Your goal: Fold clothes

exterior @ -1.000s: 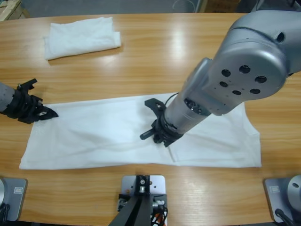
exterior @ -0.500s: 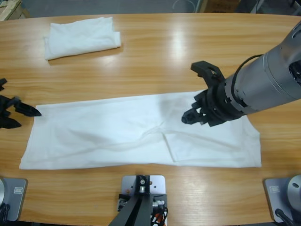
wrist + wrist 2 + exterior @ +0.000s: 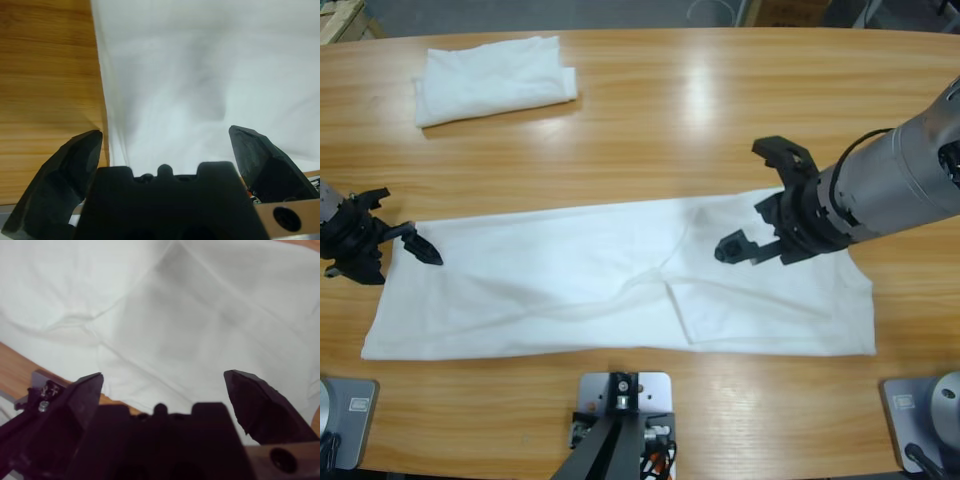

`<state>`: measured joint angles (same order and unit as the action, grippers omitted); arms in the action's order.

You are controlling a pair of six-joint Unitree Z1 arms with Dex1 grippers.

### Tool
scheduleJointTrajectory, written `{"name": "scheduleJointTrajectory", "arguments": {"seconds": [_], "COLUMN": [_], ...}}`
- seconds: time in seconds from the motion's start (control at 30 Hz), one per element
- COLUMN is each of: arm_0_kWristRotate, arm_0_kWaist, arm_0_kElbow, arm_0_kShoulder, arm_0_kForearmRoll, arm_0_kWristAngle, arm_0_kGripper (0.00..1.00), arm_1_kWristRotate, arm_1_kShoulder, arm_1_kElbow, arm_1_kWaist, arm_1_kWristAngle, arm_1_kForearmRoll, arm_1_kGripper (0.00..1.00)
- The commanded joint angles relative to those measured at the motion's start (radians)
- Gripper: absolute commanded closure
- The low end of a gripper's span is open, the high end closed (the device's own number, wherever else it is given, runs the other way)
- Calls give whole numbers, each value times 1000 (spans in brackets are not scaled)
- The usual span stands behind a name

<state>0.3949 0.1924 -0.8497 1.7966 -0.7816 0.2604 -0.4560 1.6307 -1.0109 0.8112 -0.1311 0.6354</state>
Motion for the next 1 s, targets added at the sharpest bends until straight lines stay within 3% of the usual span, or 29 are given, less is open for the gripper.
{"name": "scheduleJointTrajectory", "arguments": {"seconds": [0.03, 0.13, 0.2, 0.23, 0.27, 0.5, 0.7, 1.0], "arm_0_kWristRotate": [26, 27, 27, 25, 21, 4, -26, -39], "arm_0_kWaist": [110, 122, 121, 121, 121, 119, 118, 111], "arm_0_kElbow": [24, 31, 40, 44, 45, 26, -71, -94], "arm_0_kShoulder": [85, 65, 42, 32, 24, -74, -124, -124], "arm_0_kForearmRoll": [72, 88, 100, 109, 116, 102, -5, -15], "arm_0_kWristAngle": [-35, -30, -26, -24, -24, -50, -102, -100], "arm_0_kGripper": [69, 331, 569, 805, 978, 1000, 1000, 1000], "arm_1_kWristRotate": [5, 5, 6, 7, 6, 5, 5, 4], "arm_1_kShoulder": [-14, -32, -33, -30, -29, -28, -28, -26], "arm_1_kElbow": [55, 70, 74, 74, 74, 105, 111, 125], "arm_1_kWaist": [-30, -42, -49, -49, -49, -49, -49, -49], "arm_1_kWristAngle": [-1, 0, 1, -1, -2, -3, -7, -10], "arm_1_kForearmRoll": [-17, -18, -20, -23, -25, -33, -40, -49], "arm_1_kGripper": [0, 0, 0, 2, 4, 4, 4, 4]}}
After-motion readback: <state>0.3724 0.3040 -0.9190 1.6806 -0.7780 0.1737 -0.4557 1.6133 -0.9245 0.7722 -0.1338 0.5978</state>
